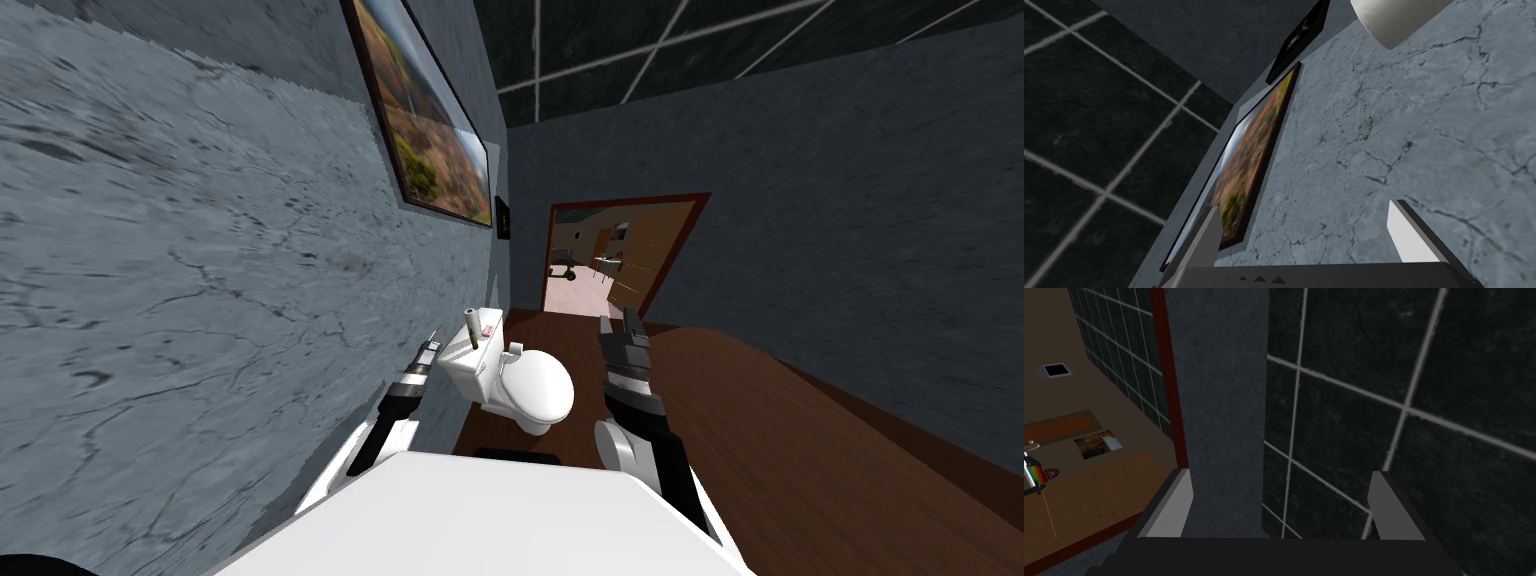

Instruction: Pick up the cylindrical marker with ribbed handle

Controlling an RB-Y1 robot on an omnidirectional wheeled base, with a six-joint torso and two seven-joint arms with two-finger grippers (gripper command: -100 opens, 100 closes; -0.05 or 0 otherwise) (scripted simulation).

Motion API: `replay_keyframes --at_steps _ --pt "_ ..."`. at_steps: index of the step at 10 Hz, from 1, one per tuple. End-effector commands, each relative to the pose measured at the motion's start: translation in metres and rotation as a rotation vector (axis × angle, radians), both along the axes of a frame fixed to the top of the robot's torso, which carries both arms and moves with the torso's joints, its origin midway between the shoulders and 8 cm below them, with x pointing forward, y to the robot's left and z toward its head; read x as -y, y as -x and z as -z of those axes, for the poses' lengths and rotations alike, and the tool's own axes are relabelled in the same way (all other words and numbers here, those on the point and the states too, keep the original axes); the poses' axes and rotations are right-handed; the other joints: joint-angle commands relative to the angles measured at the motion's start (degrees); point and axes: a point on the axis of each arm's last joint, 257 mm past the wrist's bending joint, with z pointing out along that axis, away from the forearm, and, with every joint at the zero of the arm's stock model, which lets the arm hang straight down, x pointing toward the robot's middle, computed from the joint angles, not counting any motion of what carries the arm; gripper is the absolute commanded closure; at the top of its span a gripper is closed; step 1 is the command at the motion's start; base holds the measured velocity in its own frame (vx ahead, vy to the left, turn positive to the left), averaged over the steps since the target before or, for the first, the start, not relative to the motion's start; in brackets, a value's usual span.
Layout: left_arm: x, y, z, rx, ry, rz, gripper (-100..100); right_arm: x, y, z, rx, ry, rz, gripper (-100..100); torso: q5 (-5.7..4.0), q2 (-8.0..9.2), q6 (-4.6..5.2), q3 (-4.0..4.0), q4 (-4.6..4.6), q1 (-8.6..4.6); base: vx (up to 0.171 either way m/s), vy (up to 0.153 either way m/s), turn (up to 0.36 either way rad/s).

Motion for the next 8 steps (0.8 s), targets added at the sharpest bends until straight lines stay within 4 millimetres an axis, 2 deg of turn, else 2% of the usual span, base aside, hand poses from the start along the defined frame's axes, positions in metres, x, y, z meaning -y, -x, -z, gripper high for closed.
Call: replay_keyframes --at_steps 1,2,5,6,8 --pt "-0.004 -0.003 0.017 -0.037 -0.052 -0.022 -100 0.000 0.000 0.000 0.000 0.000 0.000 0 0.00 0.00 0.00 0.00 0.00 0.00 0.048 -0.091 -0.034" --pt "-0.008 -0.007 0.031 -0.069 -0.098 -0.040 -100 0.000 0.000 0.000 0.000 0.000 0.000 0 -0.01 -0.02 0.00 -0.01 -0.01 -0.04 0.052 -0.083 -0.029" --pt "-0.016 -0.012 0.051 -0.117 -0.170 -0.063 -100 0.000 0.000 0.000 0.000 0.000 0.000 0 0.01 0.03 -0.01 0.02 0.00 0.10 0.033 -0.050 -0.021" --pt "-0.022 -0.014 0.065 -0.151 -0.225 -0.077 -100 0.000 0.000 0.000 0.000 0.000 0.000 0 0.02 0.07 -0.01 0.03 0.01 0.15 0.038 -0.061 -0.037" --pt "-0.029 -0.017 0.080 -0.188 -0.289 -0.091 -100 0.000 0.000 0.000 0.000 0.000 0.000 0 0.00 0.01 -0.01 0.00 0.00 0.03 0.038 -0.070 -0.024"
